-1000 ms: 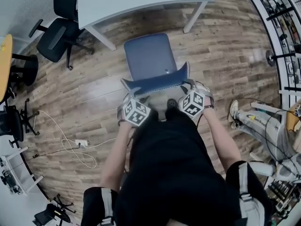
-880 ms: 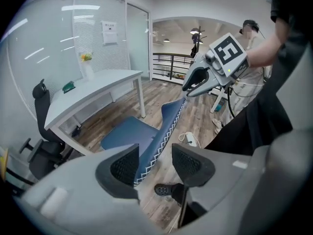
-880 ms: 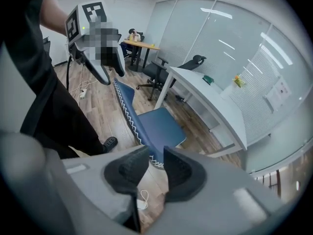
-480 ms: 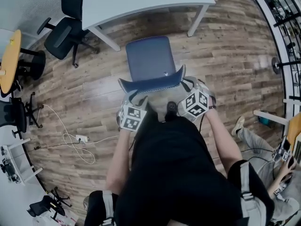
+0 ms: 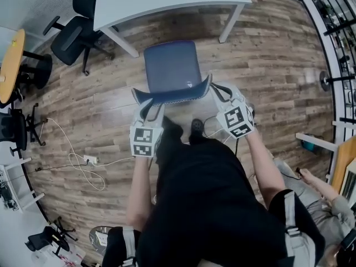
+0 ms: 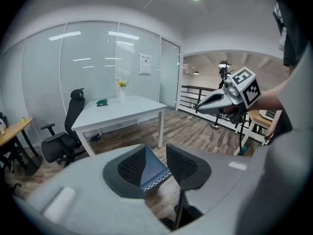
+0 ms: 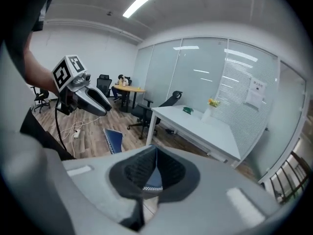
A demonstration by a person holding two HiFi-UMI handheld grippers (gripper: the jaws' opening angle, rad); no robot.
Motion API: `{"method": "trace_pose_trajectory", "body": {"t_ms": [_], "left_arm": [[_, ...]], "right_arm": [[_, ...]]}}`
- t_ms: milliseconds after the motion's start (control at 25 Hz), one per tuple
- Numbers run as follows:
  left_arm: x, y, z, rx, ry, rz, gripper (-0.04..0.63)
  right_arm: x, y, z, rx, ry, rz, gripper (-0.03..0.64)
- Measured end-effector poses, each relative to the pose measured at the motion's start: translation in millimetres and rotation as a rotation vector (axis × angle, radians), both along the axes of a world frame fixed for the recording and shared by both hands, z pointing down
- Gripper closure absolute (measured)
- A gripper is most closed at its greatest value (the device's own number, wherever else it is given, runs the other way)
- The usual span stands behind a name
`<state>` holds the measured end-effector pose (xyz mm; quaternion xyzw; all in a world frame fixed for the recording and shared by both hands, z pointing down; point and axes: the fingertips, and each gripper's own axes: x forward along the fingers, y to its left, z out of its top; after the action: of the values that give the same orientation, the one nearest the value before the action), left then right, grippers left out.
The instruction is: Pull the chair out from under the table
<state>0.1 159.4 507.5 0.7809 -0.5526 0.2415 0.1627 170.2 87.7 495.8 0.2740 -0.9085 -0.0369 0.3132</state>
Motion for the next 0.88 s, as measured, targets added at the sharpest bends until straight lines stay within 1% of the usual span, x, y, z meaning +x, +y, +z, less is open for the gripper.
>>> {"method": "trace_pose_trajectory", "body": {"t_ms": [120, 240, 480, 680, 880], "left_arm": [[4.2, -5.2, -16.0, 0.046, 0.031, -0.017, 0.468], [6.8, -9.2, -30.1, 0.08, 0.052, -0.018, 0.478], [6.8, -18.2, -58.5, 0.145, 0.094, -0.036, 0.498], [3.9, -19.0, -78.7, 0.192, 0.125, -0.052, 0.529], [3.1, -21.3, -98.4, 0.227, 0.145, -0.06, 0.546]], "right_arm": [[-2.6, 2.6, -23.3, 0.012, -0.079, -0.015, 0.614], [-6.6, 2.2, -45.2, 0.017, -0.153, -0.005, 0.614], [-12.9, -3.0, -82.7, 0.0, -0.293, 0.008, 0.614], [-18.3, -6.4, -104.0, 0.009, -0.364, 0.015, 0.615], [-18.3, -7.6, -119.2, -0.013, -0.414, 0.001, 0.615]]}}
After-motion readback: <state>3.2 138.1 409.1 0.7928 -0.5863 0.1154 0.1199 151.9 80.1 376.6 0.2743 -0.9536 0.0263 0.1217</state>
